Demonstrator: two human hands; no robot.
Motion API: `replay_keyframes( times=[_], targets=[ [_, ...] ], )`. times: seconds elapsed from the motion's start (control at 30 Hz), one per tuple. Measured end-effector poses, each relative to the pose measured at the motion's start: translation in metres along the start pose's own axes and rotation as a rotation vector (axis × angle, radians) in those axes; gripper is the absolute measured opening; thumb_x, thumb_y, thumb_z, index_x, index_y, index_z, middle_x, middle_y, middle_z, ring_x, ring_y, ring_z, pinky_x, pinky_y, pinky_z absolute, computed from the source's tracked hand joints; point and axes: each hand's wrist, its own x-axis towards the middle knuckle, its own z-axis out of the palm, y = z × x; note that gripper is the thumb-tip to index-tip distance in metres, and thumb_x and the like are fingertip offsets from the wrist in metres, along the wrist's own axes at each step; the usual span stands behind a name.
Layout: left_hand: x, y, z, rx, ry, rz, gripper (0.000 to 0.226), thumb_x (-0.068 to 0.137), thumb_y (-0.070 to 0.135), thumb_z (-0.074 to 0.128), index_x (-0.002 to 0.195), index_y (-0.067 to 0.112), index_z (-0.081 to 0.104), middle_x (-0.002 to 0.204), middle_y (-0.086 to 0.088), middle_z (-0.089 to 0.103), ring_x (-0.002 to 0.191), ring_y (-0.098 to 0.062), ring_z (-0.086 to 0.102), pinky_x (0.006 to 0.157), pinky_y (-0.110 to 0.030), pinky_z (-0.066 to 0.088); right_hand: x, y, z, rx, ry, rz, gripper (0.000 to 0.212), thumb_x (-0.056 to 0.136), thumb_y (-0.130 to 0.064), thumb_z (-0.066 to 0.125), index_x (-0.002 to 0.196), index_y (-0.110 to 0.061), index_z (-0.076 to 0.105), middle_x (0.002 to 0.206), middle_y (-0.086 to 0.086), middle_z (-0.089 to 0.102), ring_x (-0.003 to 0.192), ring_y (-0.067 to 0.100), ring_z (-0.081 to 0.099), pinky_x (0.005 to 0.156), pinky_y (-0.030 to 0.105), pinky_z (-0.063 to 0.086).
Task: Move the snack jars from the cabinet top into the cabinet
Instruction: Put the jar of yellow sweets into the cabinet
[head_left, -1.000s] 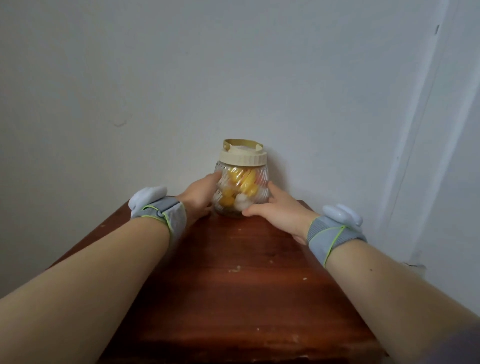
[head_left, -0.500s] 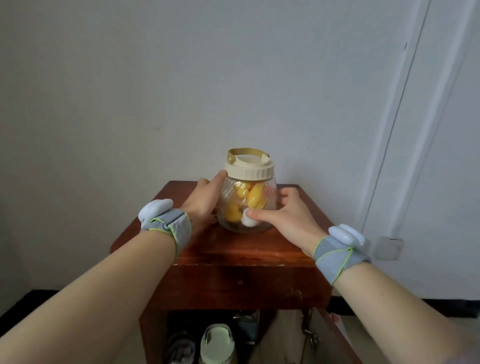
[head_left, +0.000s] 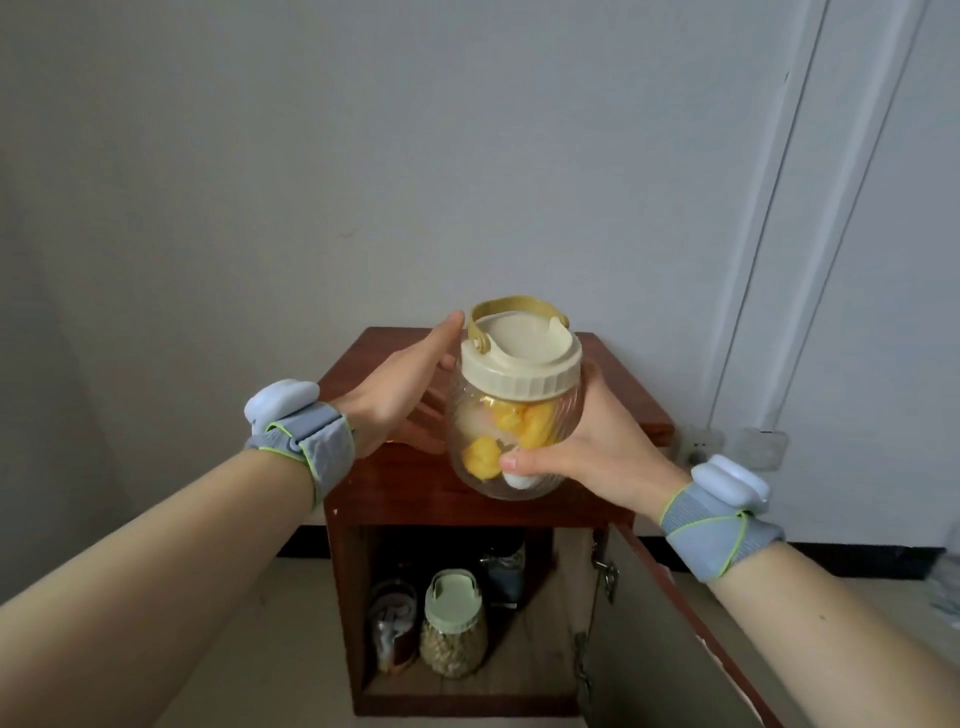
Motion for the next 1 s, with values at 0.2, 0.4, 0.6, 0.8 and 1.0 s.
replay_keyframes(
  times=[0.2, 0.4, 0.6, 0.8, 1.0],
  targets=[
    [-0.018, -0.023, 0.012, 0.102, -0.135, -0.074, 0.079, 0.068, 0.085, 0.042, 0.100, 0.016, 0.062, 0.096, -0.021, 0.068, 0.082, -0.036, 0.070, 0.082, -0.052, 0.058, -0.050, 0.016, 0.002, -0.042, -0.035, 0.054, 0.117, 0.044, -0.033, 0.095, 0.140, -0.031, 0.029, 0.130, -0.023, 0.050, 0.119, -0.003, 0.049, 0.099, 0.023, 0.040],
    [-0.016, -0.091, 0.046, 0.125, -0.227, -0.210, 0.068, 0.082, 0.072, 0.041, 0.110, 0.015, 0.065, 0.105, -0.018, 0.069, 0.093, -0.036, 0.069, 0.083, -0.047, 0.059, -0.086, 0.076, 0.029, -0.060, -0.090, 0.195, 0.123, 0.039, -0.036, 0.095, 0.140, -0.034, 0.025, 0.133, -0.021, 0.048, 0.124, 0.000, 0.046, 0.108, 0.032, 0.040],
    [0.020, -0.167, 0.075, 0.083, -0.277, -0.413, 0.049, 0.090, 0.060, 0.043, 0.102, 0.016, 0.060, 0.108, -0.018, 0.065, 0.100, -0.036, 0.065, 0.094, -0.046, 0.054, -0.101, 0.152, 0.070, -0.099, -0.079, 0.330, 0.120, 0.035, -0.042, 0.093, 0.134, -0.040, 0.026, 0.133, -0.017, 0.047, 0.124, 0.005, 0.046, 0.107, 0.034, 0.042],
    [0.066, -0.232, 0.109, 0.187, -0.239, -0.438, 0.036, 0.099, 0.043, 0.037, 0.106, 0.013, 0.055, 0.099, -0.011, 0.061, 0.087, -0.029, 0.060, 0.071, -0.033, 0.051, -0.103, 0.221, 0.110, -0.109, -0.024, 0.432, 0.117, 0.039, -0.048, 0.090, 0.136, -0.031, 0.027, 0.138, -0.008, 0.044, 0.125, 0.012, 0.048, 0.103, 0.034, 0.044],
    [0.110, -0.296, 0.133, 0.315, -0.221, -0.358, 0.035, 0.100, 0.028, 0.041, 0.071, 0.015, 0.056, 0.086, -0.019, 0.061, 0.077, -0.024, 0.054, 0.080, -0.038, 0.045, -0.092, 0.288, 0.145, -0.148, -0.027, 0.549, 0.108, 0.052, -0.037, 0.089, 0.140, -0.033, 0.026, 0.137, -0.003, 0.046, 0.119, 0.016, 0.053, 0.097, 0.032, 0.049]
  ],
)
